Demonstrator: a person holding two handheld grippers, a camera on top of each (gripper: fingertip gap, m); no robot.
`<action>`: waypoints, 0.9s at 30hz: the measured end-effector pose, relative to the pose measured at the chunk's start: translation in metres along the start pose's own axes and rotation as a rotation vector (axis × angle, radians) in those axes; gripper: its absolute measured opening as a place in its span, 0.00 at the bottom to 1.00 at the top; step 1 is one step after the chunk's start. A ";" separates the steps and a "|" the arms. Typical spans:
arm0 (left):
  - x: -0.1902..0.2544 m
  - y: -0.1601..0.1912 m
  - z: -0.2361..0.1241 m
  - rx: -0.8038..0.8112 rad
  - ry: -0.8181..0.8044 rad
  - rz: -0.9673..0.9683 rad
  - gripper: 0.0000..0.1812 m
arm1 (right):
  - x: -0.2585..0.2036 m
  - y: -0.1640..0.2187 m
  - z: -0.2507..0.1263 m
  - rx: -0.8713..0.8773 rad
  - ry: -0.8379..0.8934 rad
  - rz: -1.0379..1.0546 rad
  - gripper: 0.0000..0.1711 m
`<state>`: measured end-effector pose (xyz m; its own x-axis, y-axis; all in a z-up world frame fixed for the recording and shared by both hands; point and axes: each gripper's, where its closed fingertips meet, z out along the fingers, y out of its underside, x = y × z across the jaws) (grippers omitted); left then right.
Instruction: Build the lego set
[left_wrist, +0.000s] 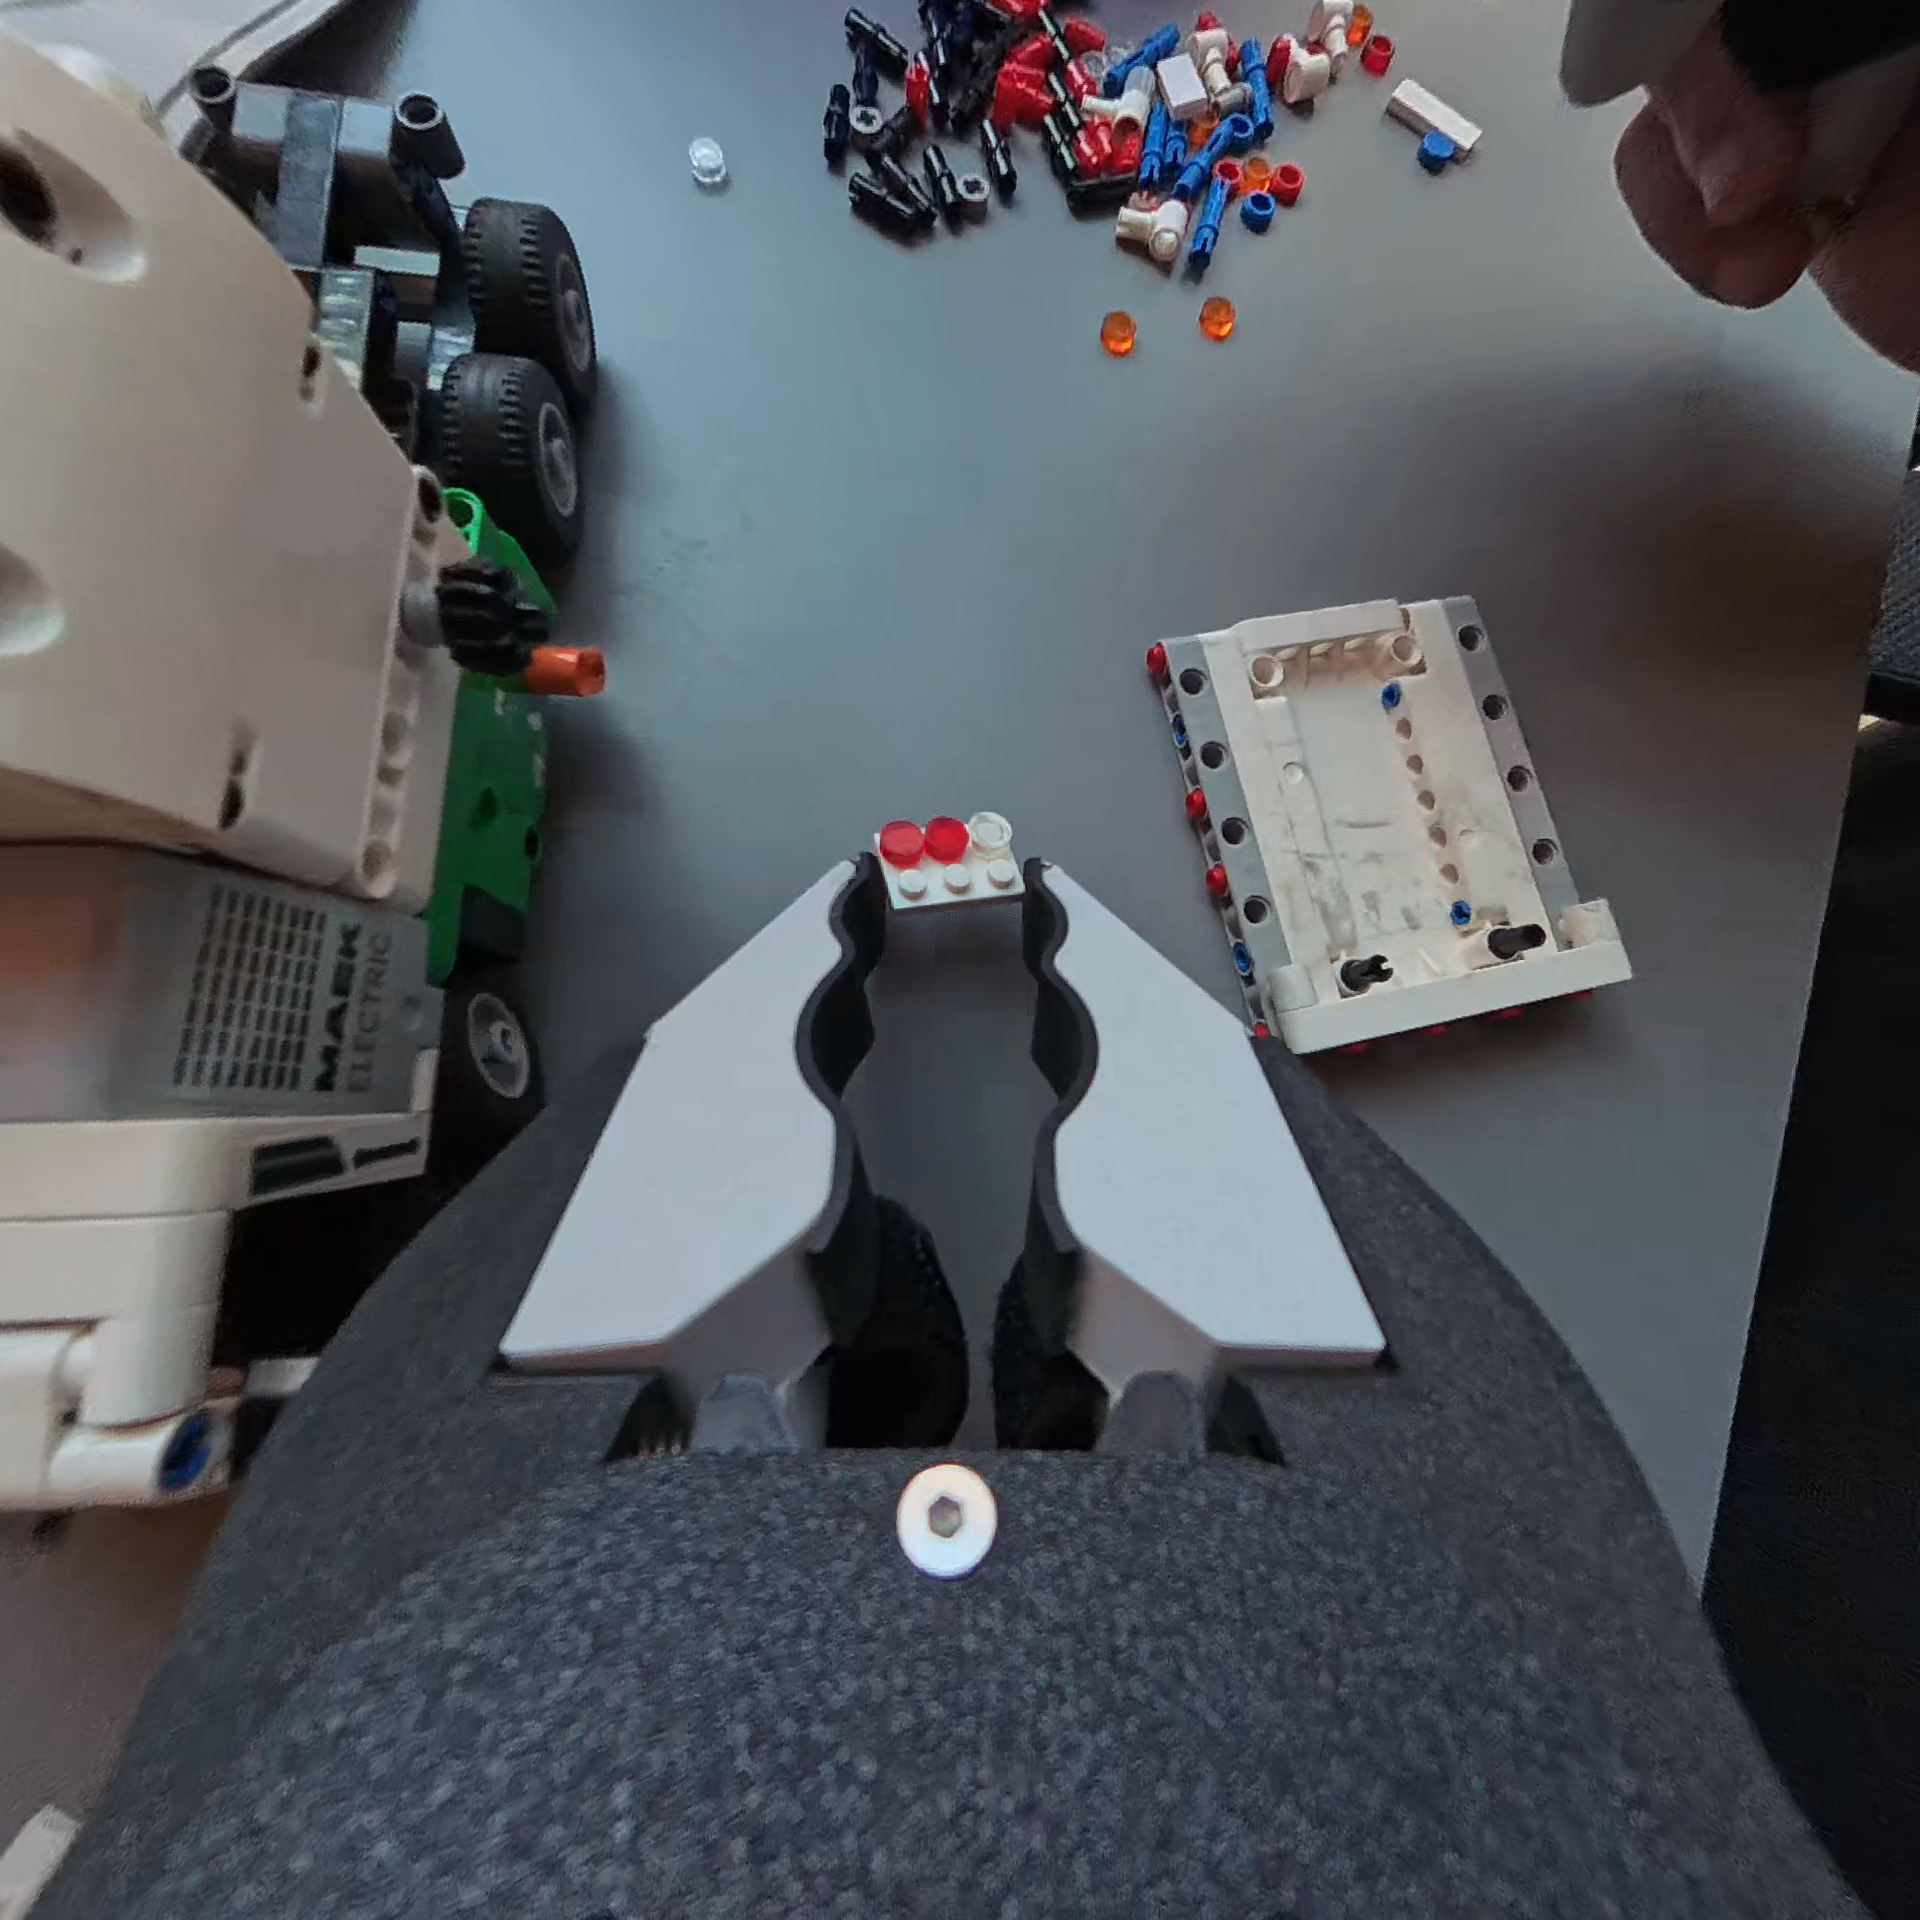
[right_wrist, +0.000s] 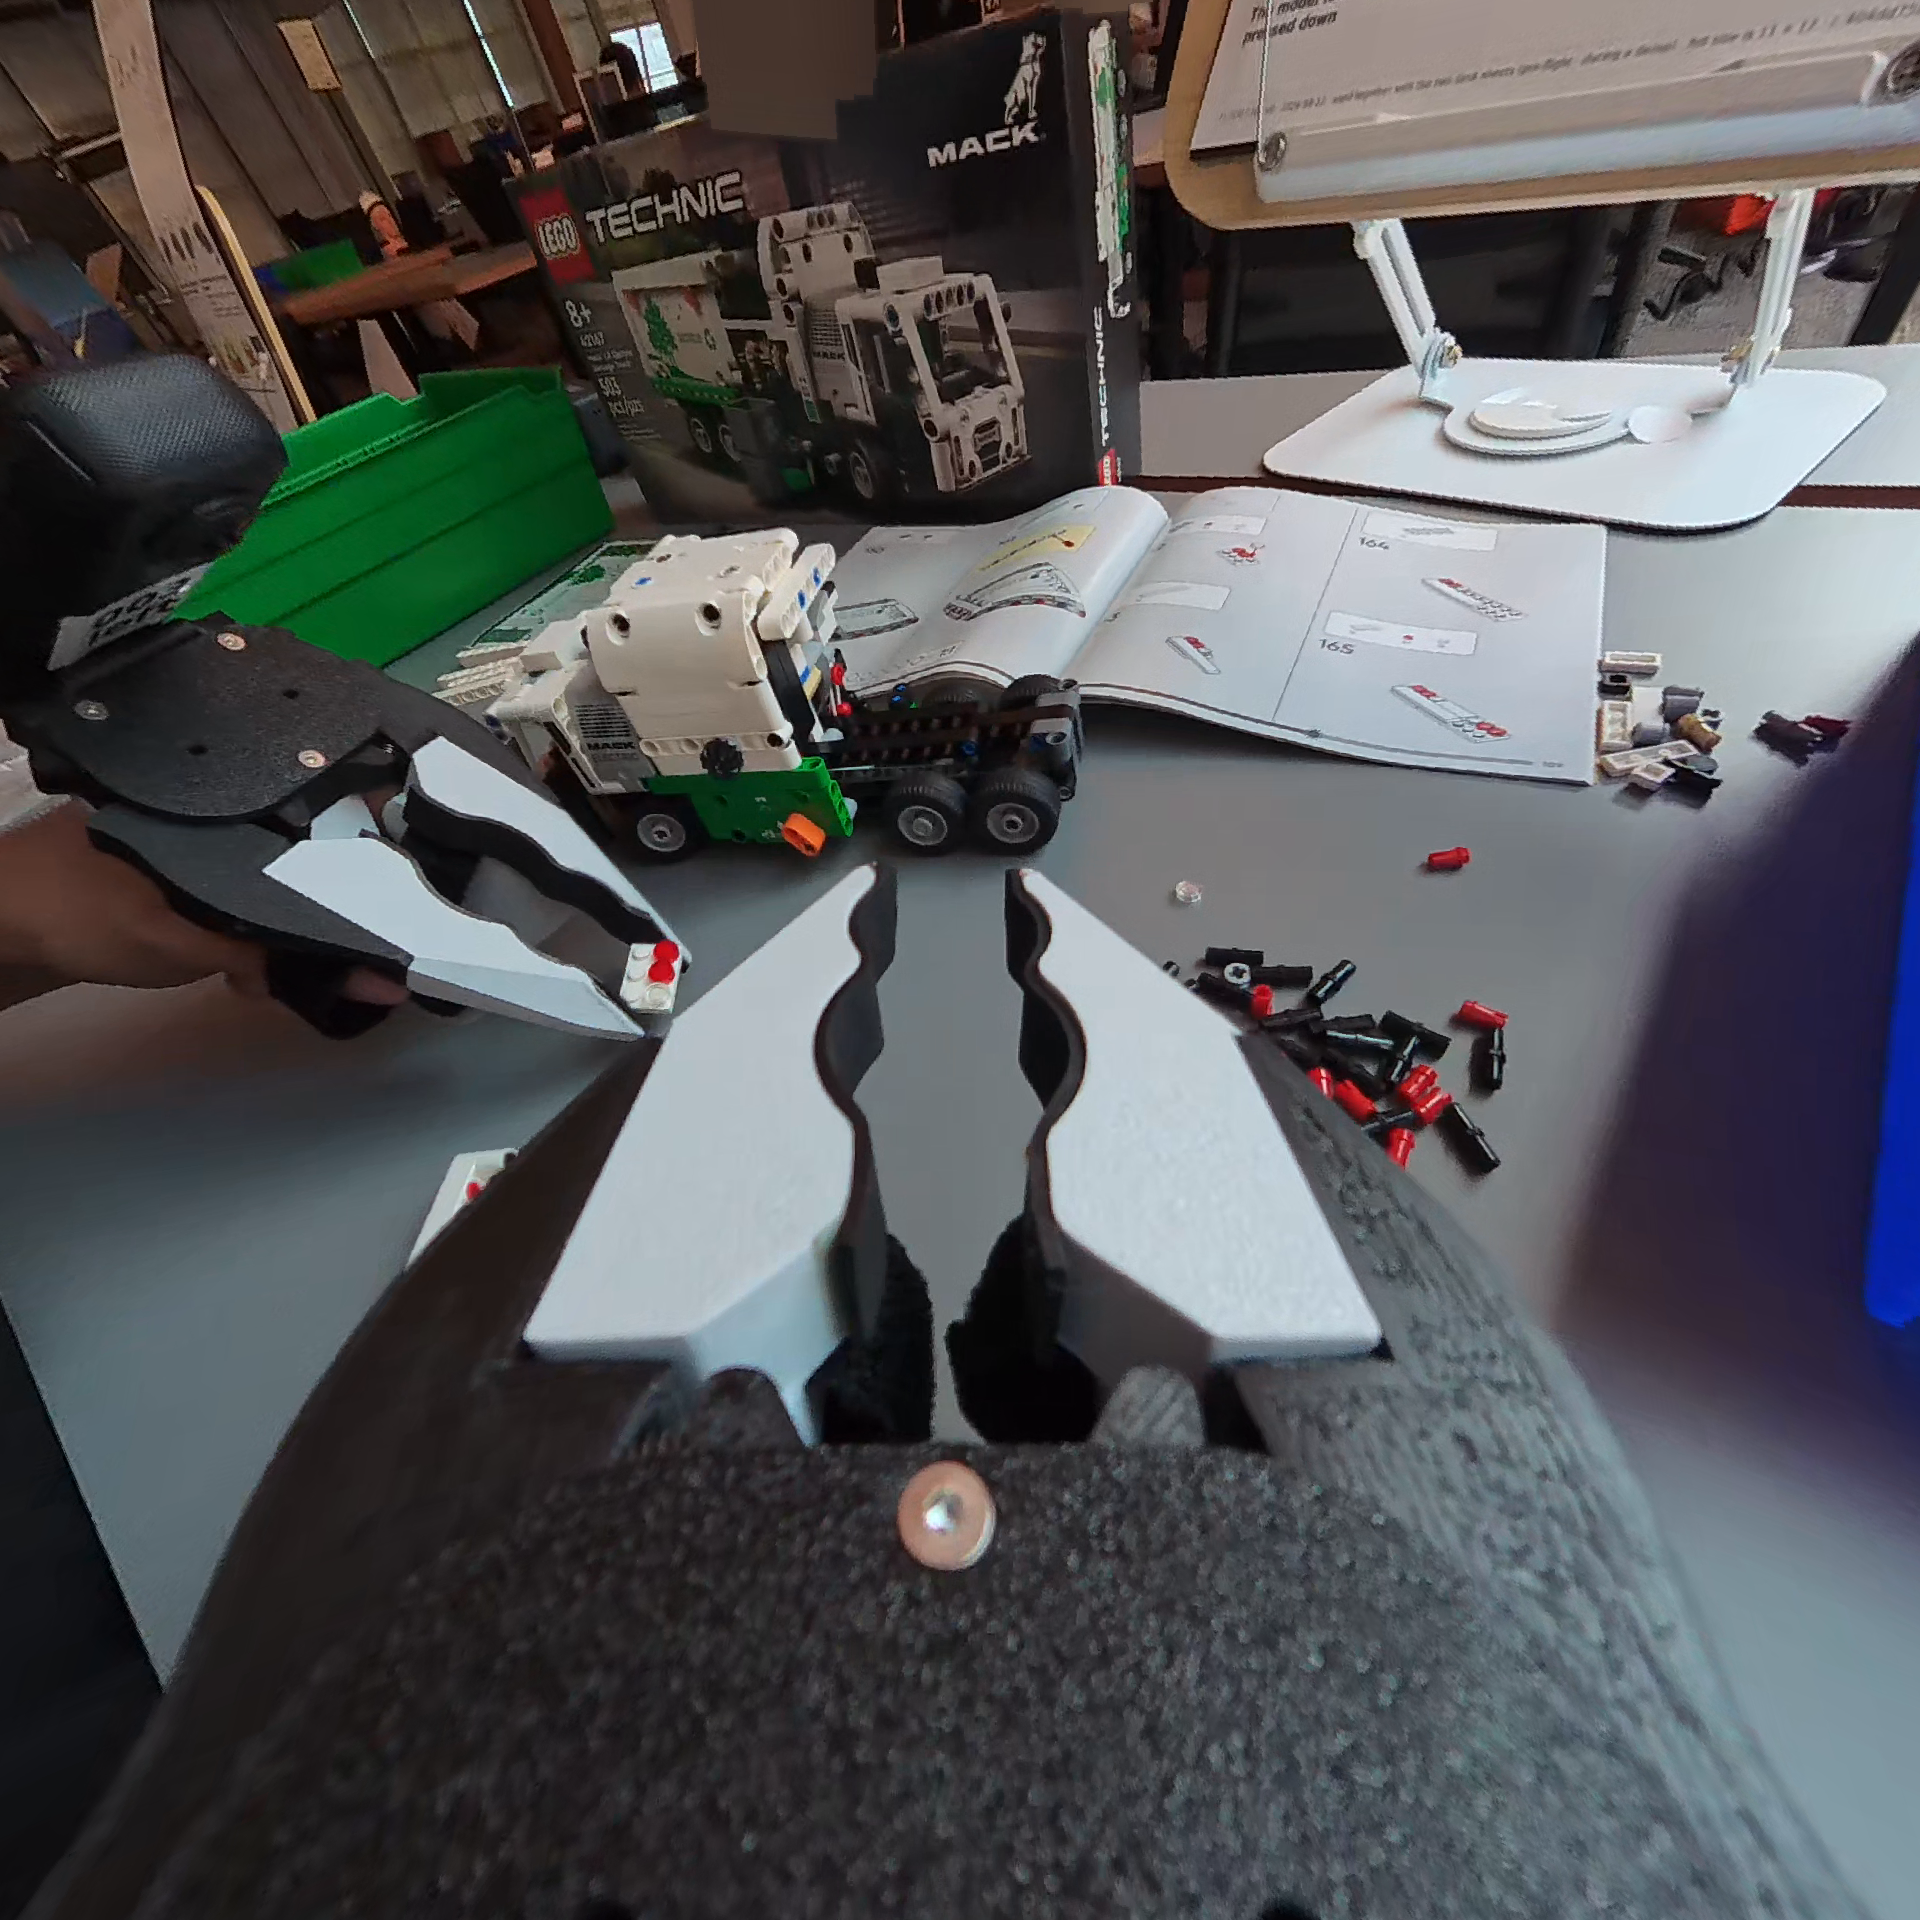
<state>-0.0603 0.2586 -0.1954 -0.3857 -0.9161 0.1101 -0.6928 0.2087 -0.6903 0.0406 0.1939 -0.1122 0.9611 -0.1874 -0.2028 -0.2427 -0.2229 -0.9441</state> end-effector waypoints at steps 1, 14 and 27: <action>0.001 0.001 0.002 -0.009 -0.004 0.001 0.13 | 0.002 0.001 -0.001 0.002 0.004 -0.002 0.11; 0.000 -0.003 -0.001 0.073 -0.092 -0.029 0.17 | 0.026 -0.008 -0.010 -0.005 0.044 -0.070 0.10; -0.077 0.044 -0.148 0.460 -0.565 -0.348 0.28 | 0.041 -0.008 -0.009 0.011 0.139 -0.075 0.12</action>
<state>-0.1513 0.3895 -0.1281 0.2582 -0.9628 0.0798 -0.3484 -0.1699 -0.9218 0.0805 0.1793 -0.1102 0.9487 -0.3017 -0.0946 -0.1691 -0.2312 -0.9581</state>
